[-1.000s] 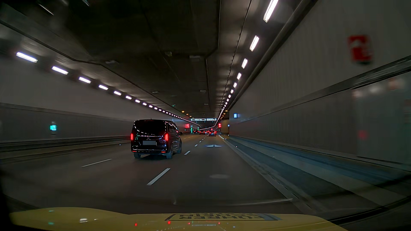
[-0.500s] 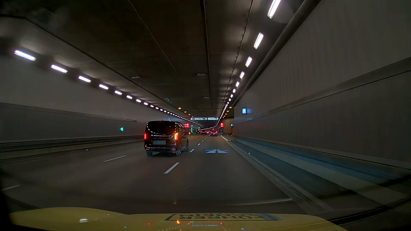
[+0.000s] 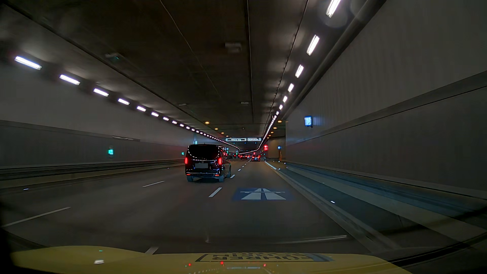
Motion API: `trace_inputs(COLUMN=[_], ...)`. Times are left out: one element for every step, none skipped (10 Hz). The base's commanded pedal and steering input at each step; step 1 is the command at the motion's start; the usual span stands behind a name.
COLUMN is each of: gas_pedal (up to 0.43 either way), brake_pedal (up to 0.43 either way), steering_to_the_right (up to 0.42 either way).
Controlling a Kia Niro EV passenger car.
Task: Follow the waypoints while adhering to traffic rules and regulations
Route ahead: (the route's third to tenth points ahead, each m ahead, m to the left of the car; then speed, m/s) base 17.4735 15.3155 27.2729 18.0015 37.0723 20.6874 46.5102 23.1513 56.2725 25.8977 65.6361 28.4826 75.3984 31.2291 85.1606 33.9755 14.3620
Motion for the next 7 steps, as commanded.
trace_inputs(gas_pedal=[0.098, 0.087, 0.087, 0.087, 0.087, 0.087, 0.087], brake_pedal=[0.000, 0.000, 0.000, 0.000, 0.000, 0.000, 0.000], steering_to_the_right=[-0.006, -0.006, -0.006, -0.006, -0.006, -0.006, -0.006])
